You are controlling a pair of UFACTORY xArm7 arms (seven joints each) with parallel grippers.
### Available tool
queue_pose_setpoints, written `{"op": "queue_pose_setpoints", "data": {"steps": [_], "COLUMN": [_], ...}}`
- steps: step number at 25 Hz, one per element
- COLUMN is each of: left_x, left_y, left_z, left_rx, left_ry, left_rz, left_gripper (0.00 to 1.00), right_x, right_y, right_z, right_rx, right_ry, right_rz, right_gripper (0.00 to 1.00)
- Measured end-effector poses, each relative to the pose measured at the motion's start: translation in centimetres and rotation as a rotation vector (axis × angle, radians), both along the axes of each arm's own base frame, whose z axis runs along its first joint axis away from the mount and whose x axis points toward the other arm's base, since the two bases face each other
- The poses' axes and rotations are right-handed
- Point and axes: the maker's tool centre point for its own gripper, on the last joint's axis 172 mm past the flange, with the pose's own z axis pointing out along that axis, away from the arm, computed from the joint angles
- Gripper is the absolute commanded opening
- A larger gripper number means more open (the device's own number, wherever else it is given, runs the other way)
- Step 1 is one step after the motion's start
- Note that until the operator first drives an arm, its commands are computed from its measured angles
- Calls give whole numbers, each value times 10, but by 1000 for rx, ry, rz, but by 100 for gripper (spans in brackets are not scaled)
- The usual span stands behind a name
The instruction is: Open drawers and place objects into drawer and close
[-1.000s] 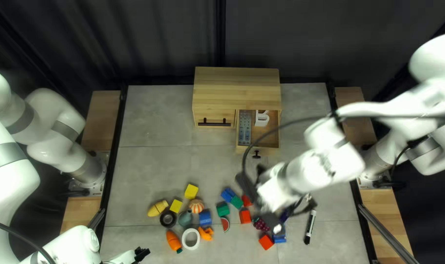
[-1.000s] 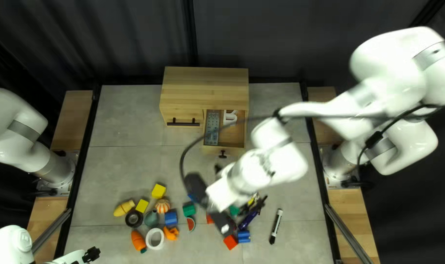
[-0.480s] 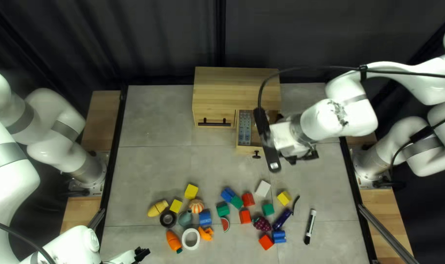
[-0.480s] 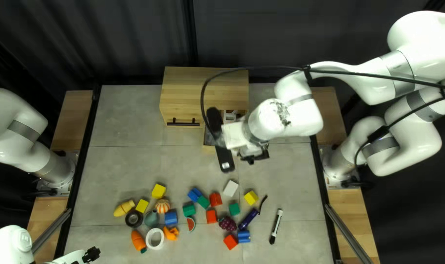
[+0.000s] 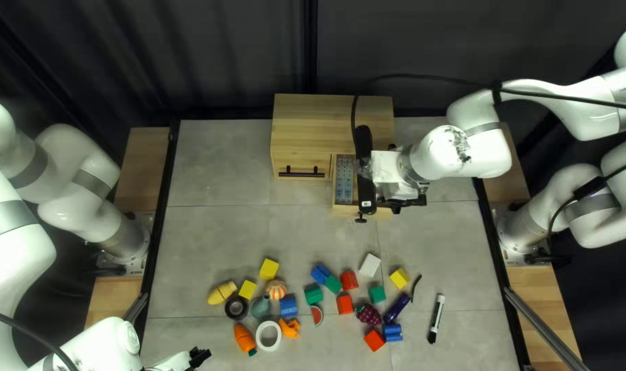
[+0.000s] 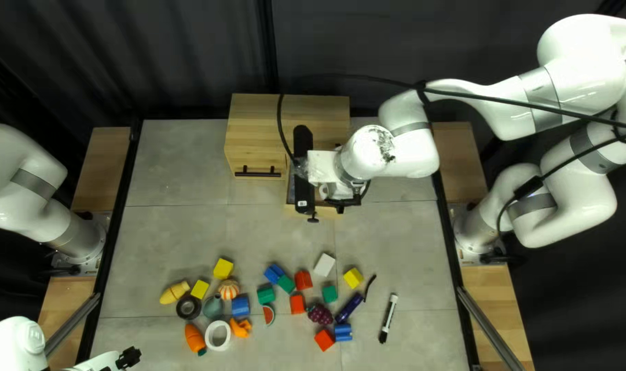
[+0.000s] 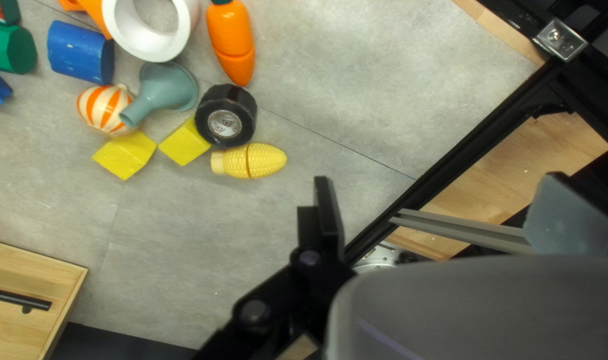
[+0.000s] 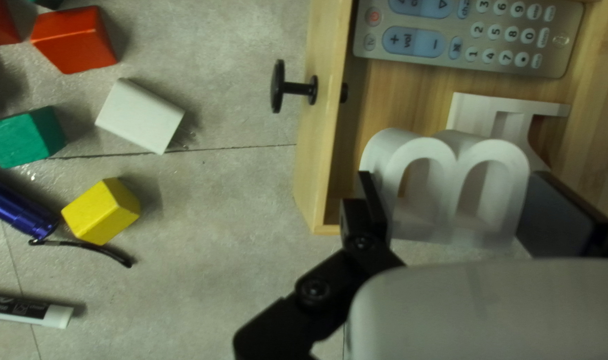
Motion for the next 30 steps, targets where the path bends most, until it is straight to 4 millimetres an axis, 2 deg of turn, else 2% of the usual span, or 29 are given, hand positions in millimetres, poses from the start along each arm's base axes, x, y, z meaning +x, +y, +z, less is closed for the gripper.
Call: {"op": "queue_pose_setpoints", "data": {"steps": [5, 15, 30], "left_x": [0, 0, 0], "left_y": [0, 0, 0], "left_z": [0, 0, 0], "left_rx": [0, 0, 0], "left_ry": [0, 0, 0], "left_rz": [0, 0, 0], "left_gripper": [100, 100, 100], "right_x": [-3, 8, 6], "right_y": [-4, -18, -19], "right_z": [-4, -4, -19], "right_rx": [1, -2, 18], "right_ry": [-9, -9, -2], "right_rz": [20, 40, 39], "right_gripper": [0, 0, 0]}}
